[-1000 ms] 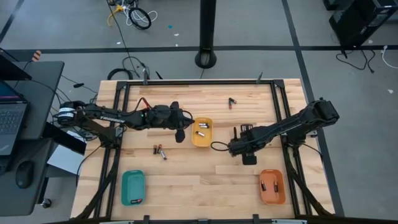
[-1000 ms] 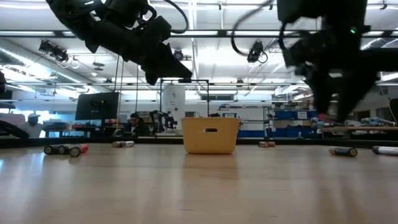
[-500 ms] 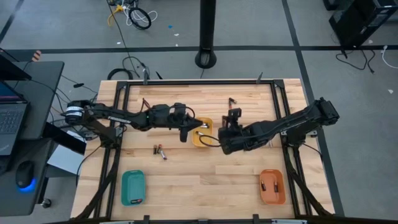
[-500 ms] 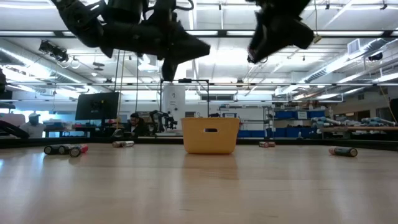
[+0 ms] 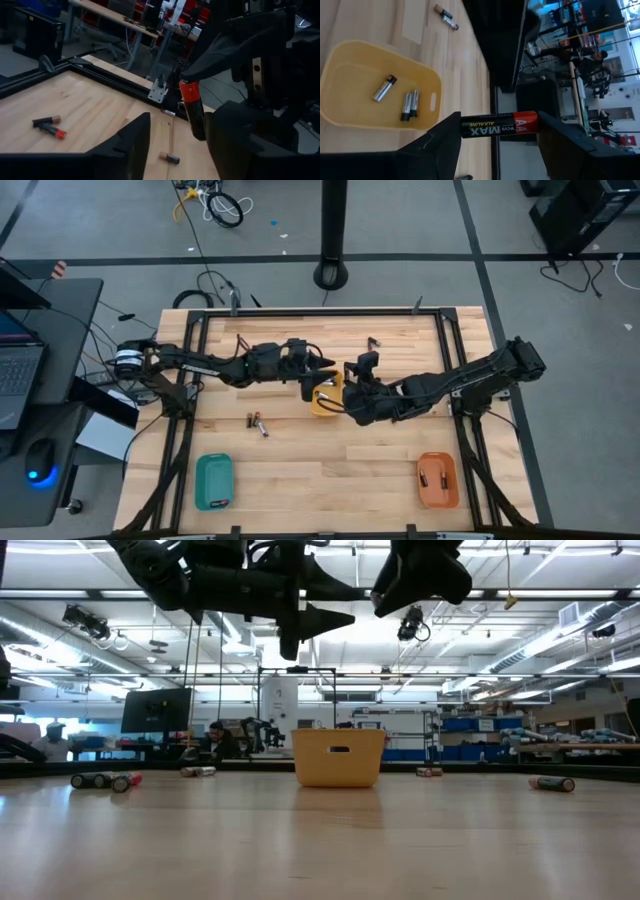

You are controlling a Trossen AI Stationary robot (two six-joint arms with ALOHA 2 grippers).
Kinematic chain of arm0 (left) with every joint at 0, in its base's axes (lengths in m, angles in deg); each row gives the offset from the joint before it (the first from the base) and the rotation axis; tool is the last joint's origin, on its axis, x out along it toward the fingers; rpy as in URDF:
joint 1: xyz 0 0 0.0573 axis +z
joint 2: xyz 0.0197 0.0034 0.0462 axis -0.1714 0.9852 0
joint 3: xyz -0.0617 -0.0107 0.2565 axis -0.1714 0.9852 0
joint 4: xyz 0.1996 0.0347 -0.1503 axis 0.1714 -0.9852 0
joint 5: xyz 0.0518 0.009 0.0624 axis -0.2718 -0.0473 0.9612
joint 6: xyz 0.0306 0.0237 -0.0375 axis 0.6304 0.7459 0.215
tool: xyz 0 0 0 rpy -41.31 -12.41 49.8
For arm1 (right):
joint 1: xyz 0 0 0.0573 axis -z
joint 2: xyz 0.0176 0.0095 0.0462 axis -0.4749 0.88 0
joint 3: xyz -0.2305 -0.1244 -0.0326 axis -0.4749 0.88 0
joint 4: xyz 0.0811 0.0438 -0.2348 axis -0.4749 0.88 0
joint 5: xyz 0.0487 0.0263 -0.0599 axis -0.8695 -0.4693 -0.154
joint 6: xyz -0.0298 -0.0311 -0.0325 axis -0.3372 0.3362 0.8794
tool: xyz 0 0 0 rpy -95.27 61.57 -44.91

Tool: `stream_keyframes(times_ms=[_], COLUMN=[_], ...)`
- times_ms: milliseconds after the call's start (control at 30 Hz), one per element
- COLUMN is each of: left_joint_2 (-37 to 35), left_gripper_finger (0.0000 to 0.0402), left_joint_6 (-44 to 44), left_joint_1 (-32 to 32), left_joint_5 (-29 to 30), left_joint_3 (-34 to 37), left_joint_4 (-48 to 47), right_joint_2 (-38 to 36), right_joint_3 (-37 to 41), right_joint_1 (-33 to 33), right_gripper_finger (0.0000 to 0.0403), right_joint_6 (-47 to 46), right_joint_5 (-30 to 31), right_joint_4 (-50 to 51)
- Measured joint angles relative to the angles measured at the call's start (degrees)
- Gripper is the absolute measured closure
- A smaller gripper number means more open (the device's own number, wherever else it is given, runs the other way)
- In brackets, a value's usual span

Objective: Sort batteries
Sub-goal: Put the red battery into the blue bin

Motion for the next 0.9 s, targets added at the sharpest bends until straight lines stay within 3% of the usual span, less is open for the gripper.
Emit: stream_keyframes(times_ms=[300, 900], left_joint_2=[4.48, 4.47], left_gripper_finger=[0.0187, 0.0188], left_joint_6=[-0.33, -1.38], left_joint_1=[-0.20, -0.20], left_joint_5=[-2.24, -4.53], left_joint_3=[-3.49, -3.55], left_joint_4=[1.77, 4.01], right_joint_2=[0.00, 0.00], right_joint_3=[0.02, 0.00], right_joint_1=[0.06, 0.08], right_gripper_finger=[0.0171, 0.0171], right_joint_6=[1.23, 3.58], right_joint_5=[0.37, 0.31], right_joint_4=[-2.08, -5.07])
